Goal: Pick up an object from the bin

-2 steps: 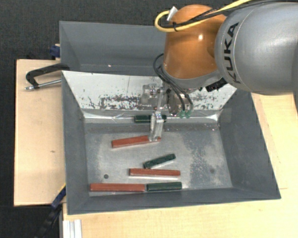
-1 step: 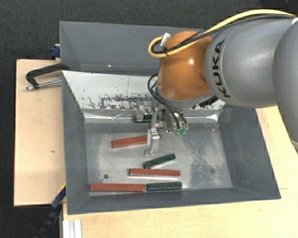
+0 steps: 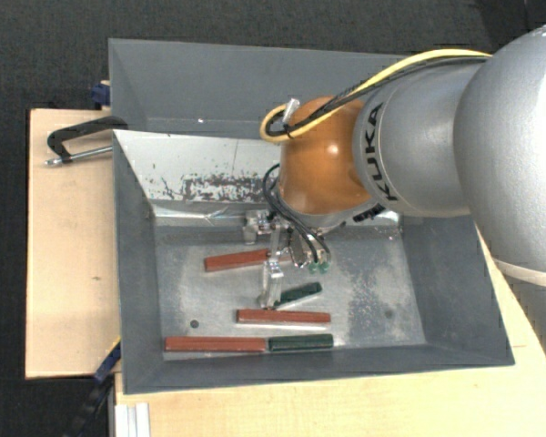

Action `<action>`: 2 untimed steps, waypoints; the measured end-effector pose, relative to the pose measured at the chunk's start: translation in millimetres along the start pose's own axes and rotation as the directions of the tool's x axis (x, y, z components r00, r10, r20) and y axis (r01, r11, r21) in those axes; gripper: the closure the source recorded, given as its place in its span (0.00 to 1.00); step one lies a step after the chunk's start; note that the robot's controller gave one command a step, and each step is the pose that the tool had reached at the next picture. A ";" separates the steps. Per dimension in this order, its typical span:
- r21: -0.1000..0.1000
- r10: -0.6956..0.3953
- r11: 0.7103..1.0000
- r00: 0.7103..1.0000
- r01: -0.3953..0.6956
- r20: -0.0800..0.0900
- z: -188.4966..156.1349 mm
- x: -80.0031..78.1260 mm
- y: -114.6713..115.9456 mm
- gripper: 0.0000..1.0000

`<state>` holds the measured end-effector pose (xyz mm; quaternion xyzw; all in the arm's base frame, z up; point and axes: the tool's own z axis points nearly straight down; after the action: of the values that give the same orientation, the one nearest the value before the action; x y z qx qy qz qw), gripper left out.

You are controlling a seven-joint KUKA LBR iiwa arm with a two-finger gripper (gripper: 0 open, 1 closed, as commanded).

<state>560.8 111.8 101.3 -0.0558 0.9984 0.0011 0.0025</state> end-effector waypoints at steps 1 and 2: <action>0.000 0.058 0.998 0.998 -0.058 0.000 30.4 -16.1 10.2 1.00; 0.000 0.058 0.998 0.998 -0.058 0.000 30.5 -16.0 10.2 1.00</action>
Offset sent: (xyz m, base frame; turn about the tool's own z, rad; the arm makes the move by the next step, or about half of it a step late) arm 0.0000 0.0000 0.0000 0.0000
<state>575.7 123.8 70.9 -0.0268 0.9996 0.0011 0.0022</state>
